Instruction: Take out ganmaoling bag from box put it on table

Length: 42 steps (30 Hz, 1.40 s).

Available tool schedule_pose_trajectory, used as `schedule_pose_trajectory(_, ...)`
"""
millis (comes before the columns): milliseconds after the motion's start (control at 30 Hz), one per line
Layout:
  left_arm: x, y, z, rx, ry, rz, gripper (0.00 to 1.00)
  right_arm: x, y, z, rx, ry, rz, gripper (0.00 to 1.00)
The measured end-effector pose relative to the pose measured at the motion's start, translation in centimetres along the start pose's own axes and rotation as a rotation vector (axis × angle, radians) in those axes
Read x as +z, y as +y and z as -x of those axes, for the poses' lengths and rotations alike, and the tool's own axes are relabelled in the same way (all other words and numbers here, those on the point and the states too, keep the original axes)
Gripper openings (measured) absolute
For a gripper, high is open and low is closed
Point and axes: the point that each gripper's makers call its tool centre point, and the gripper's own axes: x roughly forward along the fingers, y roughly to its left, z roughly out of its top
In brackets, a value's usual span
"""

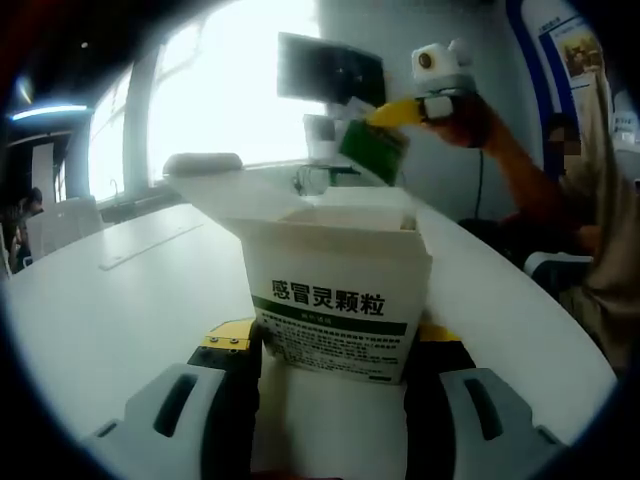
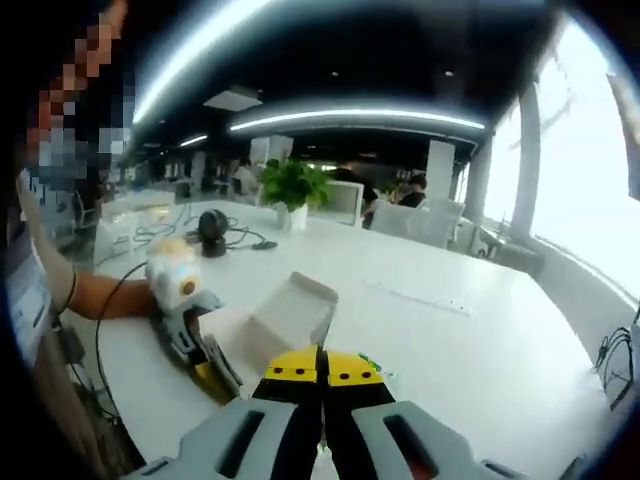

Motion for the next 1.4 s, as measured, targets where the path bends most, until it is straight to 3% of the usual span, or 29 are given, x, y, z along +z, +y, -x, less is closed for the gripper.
schedule_pose_trajectory(200,0.0,0.0,0.0,0.0,0.0,0.0,0.49,-2.4,-3.4,0.2,-0.097,0.007,-0.116,0.0)
schedule_pose_trajectory(333,0.0,0.0,-0.1,0.0,0.0,0.001,0.49,-4.6,-6.6,-0.6,-0.228,0.059,-0.125,0.0)
schedule_pose_trajectory(667,0.0,0.0,-0.1,0.0,0.0,0.001,0.49,-7.0,-9.4,-4.6,-0.202,0.052,-0.376,0.0)
schedule_pose_trajectory(733,0.0,0.0,-0.1,0.0,0.0,0.001,0.49,-7.7,-10.0,-5.1,-0.214,0.065,-0.388,0.0)
schedule_pose_trajectory(967,0.0,0.0,-0.1,-0.001,0.0,0.001,0.49,-10.3,-10.9,-6.5,-0.254,0.124,-0.384,0.0)
schedule_pose_trajectory(1100,0.0,0.0,-0.1,-0.001,0.0,0.001,0.49,-11.5,-12.1,-6.7,-0.309,0.176,-0.263,0.0)
schedule_pose_trajectory(1267,0.1,-0.1,-0.1,-0.001,0.0,0.002,0.49,-12.5,-12.1,-7.4,-0.304,0.22,-0.144,0.0)
schedule_pose_trajectory(1400,0.1,0.0,-0.2,-0.001,0.0,0.002,0.49,-12.3,-12.2,-7.6,-0.304,0.201,-0.07,0.0)
